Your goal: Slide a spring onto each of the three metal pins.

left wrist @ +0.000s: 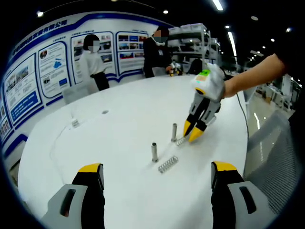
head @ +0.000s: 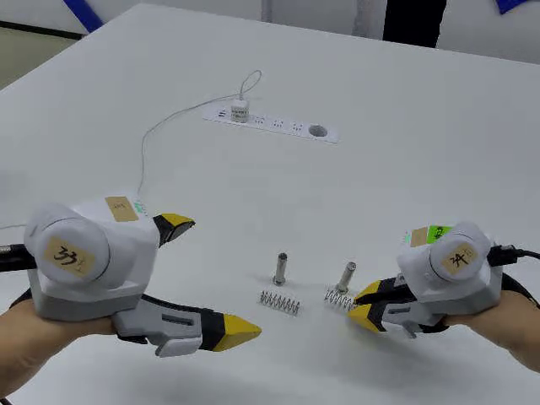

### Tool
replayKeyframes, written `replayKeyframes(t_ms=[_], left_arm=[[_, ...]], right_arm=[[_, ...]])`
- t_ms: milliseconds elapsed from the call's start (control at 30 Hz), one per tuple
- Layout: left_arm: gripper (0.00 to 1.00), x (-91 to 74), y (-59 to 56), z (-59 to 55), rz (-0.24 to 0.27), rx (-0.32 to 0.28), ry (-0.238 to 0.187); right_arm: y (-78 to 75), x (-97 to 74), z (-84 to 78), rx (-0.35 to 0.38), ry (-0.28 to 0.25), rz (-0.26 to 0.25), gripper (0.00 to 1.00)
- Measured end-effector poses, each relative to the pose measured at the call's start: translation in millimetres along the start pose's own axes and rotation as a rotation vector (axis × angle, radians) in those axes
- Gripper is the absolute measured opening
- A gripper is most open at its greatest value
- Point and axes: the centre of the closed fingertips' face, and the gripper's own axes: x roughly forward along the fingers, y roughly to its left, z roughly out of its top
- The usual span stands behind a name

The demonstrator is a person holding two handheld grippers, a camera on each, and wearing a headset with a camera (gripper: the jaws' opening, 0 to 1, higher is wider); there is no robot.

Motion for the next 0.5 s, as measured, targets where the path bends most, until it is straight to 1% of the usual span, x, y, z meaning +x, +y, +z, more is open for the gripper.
replayKeyframes(t_ms=[67, 200, 267, 333, 367, 433, 500], left_arm=[[0.94, 1.8, -3.1, 2.3, -0.011, 0.003, -0.003], [0.92, 8.1, -12.9, 9.4, -0.035, 0.022, -0.011], [0.91, 11.3, -17.9, 13.0, -0.049, 0.031, -0.016], [0.88, 14.1, -23.7, 16.1, -0.068, 0.044, -0.02], [0.85, 15.9, -28.6, 18.4, -0.087, 0.051, -0.025], [0.81, 19.2, -35.1, 21.7, -0.11, 0.062, -0.034], [0.8, 21.7, -40.2, 24.0, -0.127, 0.07, -0.036]], right_arm=[[5.0, -4.6, 4.5, -0.025, -0.003, 0.006, 0.1], [14.5, -18.7, 20.0, -0.078, -0.031, 0.012, 0.1], [17.3, -26.2, 29.0, -0.106, -0.05, 0.009, 0.1], [16.0, -32.6, 37.8, -0.151, -0.069, -0.016, 0.1], [17.4, -36.8, 43.1, -0.174, -0.081, -0.024, 0.1], [21.6, -43.5, 52.0, -0.181, -0.105, -0.024, 0.1], [25.8, -47.7, 57.8, -0.199, -0.116, -0.02, 0.1]])
